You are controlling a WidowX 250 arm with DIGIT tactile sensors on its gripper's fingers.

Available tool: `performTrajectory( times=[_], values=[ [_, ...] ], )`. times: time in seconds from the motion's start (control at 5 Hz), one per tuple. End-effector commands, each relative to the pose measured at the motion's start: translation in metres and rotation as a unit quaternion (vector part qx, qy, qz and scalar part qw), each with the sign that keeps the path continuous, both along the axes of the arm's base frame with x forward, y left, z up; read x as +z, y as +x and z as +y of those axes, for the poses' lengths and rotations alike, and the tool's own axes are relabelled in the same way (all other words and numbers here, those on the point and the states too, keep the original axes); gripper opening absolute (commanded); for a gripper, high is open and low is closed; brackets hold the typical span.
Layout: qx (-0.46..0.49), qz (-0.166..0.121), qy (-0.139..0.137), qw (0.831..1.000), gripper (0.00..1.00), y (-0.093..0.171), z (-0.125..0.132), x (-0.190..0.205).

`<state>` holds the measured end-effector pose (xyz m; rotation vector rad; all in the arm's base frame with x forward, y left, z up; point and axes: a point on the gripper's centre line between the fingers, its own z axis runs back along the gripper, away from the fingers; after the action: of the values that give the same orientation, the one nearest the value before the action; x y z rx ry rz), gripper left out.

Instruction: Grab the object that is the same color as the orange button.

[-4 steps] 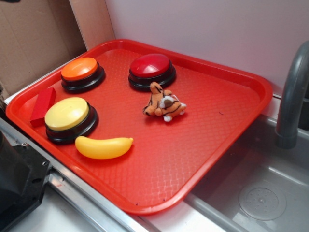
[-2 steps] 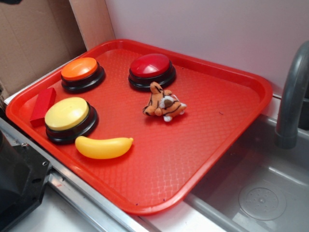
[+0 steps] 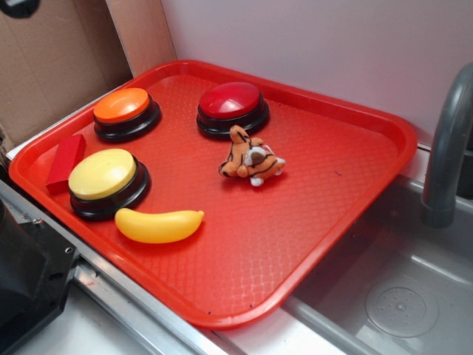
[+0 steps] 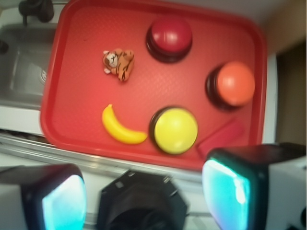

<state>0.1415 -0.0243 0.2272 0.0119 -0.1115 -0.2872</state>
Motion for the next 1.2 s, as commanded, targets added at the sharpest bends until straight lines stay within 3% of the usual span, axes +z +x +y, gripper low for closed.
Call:
performTrajectory(
  times=[0.0,0.2,0.4,0.6,1.0],
  values=[
    [-0.171,-0.043,0.059,0.983,1.00,0.054,-0.027,-0.035],
    [-0.209,-0.067,0.076,0.973,1.00,0.083,-0.043,-0.070],
    [-0.239,-0.062,0.070,0.967,1.00,0.115,-0.052,-0.104],
    [-0.288,-0.044,0.058,0.955,1.00,0.137,-0.060,-0.140],
    [-0.358,0.011,0.031,0.933,1.00,0.146,-0.054,-0.179]
  ],
)
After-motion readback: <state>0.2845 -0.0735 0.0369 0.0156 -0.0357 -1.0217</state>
